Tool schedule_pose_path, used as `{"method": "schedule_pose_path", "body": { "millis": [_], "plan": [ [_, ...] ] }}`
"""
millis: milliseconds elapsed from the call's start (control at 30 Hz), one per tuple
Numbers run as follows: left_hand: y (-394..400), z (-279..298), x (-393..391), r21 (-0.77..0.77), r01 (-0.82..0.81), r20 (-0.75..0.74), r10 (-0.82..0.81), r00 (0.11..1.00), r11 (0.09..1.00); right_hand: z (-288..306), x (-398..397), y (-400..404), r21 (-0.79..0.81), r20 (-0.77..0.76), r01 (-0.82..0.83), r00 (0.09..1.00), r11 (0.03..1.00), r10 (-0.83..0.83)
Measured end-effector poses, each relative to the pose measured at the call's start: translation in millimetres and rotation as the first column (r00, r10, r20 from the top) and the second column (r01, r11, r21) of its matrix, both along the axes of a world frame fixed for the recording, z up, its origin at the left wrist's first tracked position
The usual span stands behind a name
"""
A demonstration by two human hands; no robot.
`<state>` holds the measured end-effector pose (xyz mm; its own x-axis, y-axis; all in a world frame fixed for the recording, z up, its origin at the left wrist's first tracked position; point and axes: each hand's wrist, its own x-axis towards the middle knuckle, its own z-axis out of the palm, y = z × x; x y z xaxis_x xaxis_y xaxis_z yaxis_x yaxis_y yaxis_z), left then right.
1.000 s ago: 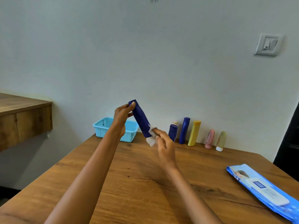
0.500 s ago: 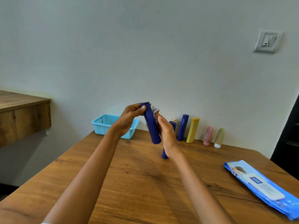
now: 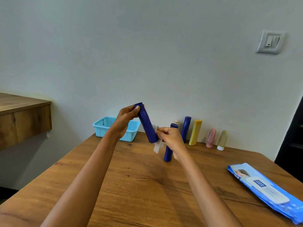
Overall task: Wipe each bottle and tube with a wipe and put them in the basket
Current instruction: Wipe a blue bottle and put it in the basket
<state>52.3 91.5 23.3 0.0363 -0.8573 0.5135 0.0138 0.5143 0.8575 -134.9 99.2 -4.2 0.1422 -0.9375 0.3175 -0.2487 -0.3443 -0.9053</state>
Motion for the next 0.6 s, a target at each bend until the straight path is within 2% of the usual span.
{"method": "schedule_pose_path", "body": {
  "millis": [100, 167, 267, 333, 367, 433, 467, 533, 600],
  "plan": [
    [-0.7, 0.7, 2.3, 0.005, 0.007, 0.025, -0.007, 1.0, 1.0, 8.3, -4.3, 1.0, 0.006, 0.133, -0.053, 0.99, 0.999, 0.051],
    [-0.4, 0.4, -0.5, 0.03, 0.016, 0.09, -0.019, 0.996, 0.999, 13.0, -3.9, 2.9, 0.033, 0.306, -0.072, 0.95, 0.997, 0.059],
    [0.1, 0.2, -9.1, 0.075, 0.024, 0.151, -0.035, 0.988, 0.997, 18.3, -0.3, 5.7, 0.057, 0.641, -0.194, 0.759, 0.979, 0.113],
    [0.8, 2.2, -14.5, 0.102, 0.016, 0.166, -0.032, 0.986, 0.995, 19.4, 2.6, 7.3, 0.051, 0.755, -0.263, 0.641, 0.963, 0.135],
    [1.0, 3.7, -16.5, 0.112, 0.006, 0.168, -0.025, 0.985, 0.994, 18.3, 4.0, 7.6, 0.032, 0.772, -0.274, 0.618, 0.961, 0.15],
    [1.4, 7.0, -18.7, 0.131, 0.0, 0.149, -0.02, 0.989, 0.991, 15.7, 7.4, 8.6, -0.039, 0.725, -0.229, 0.664, 0.973, 0.185],
    [2.1, 9.0, -19.4, 0.144, 0.008, 0.147, -0.029, 0.989, 0.99, 14.0, 8.8, 8.7, -0.09, 0.647, -0.162, 0.74, 0.983, 0.181],
    [4.0, 12.8, -22.4, 0.178, 0.02, 0.175, -0.052, 0.983, 0.984, 10.5, 10.5, 7.3, -0.233, 0.397, 0.029, 0.915, 0.972, 0.067],
    [3.4, 14.6, -28.1, 0.205, 0.008, 0.174, -0.045, 0.984, 0.979, 6.6, 12.6, 4.3, -0.42, 0.202, 0.173, 0.975, 0.891, -0.094]
  ]
}}
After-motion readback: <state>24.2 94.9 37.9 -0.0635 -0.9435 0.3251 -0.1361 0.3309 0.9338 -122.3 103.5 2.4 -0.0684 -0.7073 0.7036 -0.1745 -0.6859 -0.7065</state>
